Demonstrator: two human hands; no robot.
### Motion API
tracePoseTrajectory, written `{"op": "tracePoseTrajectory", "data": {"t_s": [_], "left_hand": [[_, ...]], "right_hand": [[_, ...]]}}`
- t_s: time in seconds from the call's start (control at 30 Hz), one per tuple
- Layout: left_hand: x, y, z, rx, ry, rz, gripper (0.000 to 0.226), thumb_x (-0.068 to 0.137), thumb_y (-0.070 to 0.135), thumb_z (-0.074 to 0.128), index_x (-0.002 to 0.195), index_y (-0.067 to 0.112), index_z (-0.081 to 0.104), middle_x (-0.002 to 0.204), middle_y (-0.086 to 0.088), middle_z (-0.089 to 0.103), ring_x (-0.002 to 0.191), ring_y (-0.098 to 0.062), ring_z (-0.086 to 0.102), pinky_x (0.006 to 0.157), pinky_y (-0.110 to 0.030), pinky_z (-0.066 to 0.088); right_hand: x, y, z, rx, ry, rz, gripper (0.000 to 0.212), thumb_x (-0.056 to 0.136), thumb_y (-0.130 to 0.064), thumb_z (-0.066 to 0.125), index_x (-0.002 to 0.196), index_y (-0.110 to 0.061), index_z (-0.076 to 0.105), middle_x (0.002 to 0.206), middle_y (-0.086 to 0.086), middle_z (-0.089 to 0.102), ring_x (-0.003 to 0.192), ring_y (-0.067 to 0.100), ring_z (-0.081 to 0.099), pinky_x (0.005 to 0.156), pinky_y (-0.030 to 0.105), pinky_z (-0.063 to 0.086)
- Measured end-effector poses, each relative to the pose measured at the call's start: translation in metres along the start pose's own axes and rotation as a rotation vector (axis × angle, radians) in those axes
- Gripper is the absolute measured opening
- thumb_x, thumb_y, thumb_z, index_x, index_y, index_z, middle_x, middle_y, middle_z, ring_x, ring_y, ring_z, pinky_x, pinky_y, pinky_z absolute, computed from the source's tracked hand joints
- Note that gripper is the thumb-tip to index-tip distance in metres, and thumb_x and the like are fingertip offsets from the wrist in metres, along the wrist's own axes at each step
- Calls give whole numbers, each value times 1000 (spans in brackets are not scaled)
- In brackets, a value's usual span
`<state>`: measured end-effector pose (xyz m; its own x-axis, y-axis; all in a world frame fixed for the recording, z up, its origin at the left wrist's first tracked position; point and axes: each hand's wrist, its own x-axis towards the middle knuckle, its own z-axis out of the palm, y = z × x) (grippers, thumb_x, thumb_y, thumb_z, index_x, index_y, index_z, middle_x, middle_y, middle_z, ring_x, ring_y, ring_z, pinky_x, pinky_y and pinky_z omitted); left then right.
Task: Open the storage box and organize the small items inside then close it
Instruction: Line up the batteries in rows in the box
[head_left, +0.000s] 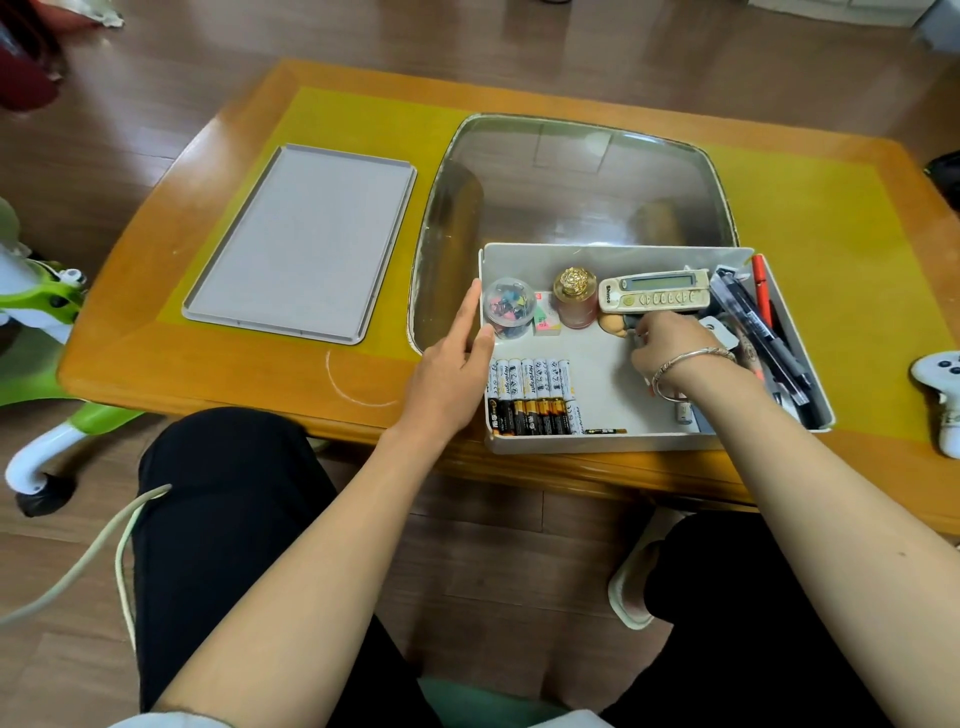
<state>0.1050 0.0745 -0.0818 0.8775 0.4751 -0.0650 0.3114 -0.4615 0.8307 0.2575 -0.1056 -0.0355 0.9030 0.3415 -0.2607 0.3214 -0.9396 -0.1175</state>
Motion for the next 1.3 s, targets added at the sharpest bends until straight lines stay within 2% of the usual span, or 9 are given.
{"op": "tracePoseTrajectory", "data": {"t_s": [0.1, 0.2, 0.27, 0.43, 0.6, 0.77, 0.93, 1.1, 1.3], "left_hand": [[0, 0, 0, 4, -3, 0, 52, 103, 43, 26, 149, 48, 3, 101, 0, 66, 85, -16, 63, 69, -46, 57], [0, -1, 0, -17, -7, -4, 52, 103, 43, 27, 149, 48, 3, 104, -1, 66, 88, -16, 64, 70, -46, 57], [0, -1, 0, -22, -6, -3, 52, 103, 43, 27, 149, 48, 4, 102, -1, 66, 87, -16, 64, 70, -46, 57], [1, -2, 1, -15, 1, 3, 51, 103, 44, 26, 149, 48, 5, 98, -2, 66, 86, -18, 63, 69, -47, 57], [0, -2, 1, -17, -1, 0, 52, 102, 46, 26, 148, 50, 3, 108, 2, 65, 92, -14, 63, 69, -45, 58], [0, -1, 1, 1, -6, -3, 52, 103, 44, 27, 149, 48, 3, 102, -2, 66, 85, -15, 64, 66, -44, 58], [0, 0, 0, -17, 1, 5, 52, 103, 41, 28, 150, 45, 5, 97, -1, 66, 81, -13, 64, 66, -44, 57], [1, -2, 0, -6, 4, 9, 52, 103, 42, 27, 150, 46, 4, 101, -1, 66, 85, -16, 63, 68, -46, 57], [1, -2, 2, -43, 9, 13, 52, 102, 43, 28, 148, 50, 4, 109, 1, 64, 89, -17, 64, 67, -48, 57]], "right_hand": [[3, -1, -5, 49, -74, -61, 20, 83, -12, 54, 96, -15, 69, 92, 9, 68, 80, 28, 63, 76, 31, 51], [1, 1, -12, 246, -130, -108, 13, 86, -14, 62, 85, -20, 73, 75, -2, 68, 42, 10, 60, 54, 19, 50], [-5, 6, -20, 379, -31, -104, 15, 89, -8, 58, 85, -18, 70, 70, 1, 67, 37, 6, 58, 42, 15, 45], [-35, 31, -32, 421, -98, 28, 25, 89, 3, 46, 78, -11, 64, 78, 15, 68, 66, 26, 65, 67, 38, 56], [-54, 35, -16, -97, -337, 6, 28, 89, -10, 46, 103, -13, 70, 108, 10, 67, 101, 28, 59, 90, 33, 46], [-44, 26, -3, -161, -475, -7, 30, 94, -17, 43, 117, -9, 61, 125, 12, 58, 113, 27, 52, 96, 32, 43], [-39, 26, -5, -38, -502, -86, 18, 90, -15, 55, 99, -22, 69, 112, -1, 65, 105, 16, 57, 90, 23, 41], [-33, 24, -11, -144, -563, -111, 21, 87, -16, 59, 107, -15, 68, 113, 2, 65, 105, 19, 59, 93, 28, 47], [-37, 13, -5, 89, -515, -162, 32, 85, -12, 66, 116, -14, 60, 109, 6, 65, 98, 22, 61, 89, 29, 46]]}}
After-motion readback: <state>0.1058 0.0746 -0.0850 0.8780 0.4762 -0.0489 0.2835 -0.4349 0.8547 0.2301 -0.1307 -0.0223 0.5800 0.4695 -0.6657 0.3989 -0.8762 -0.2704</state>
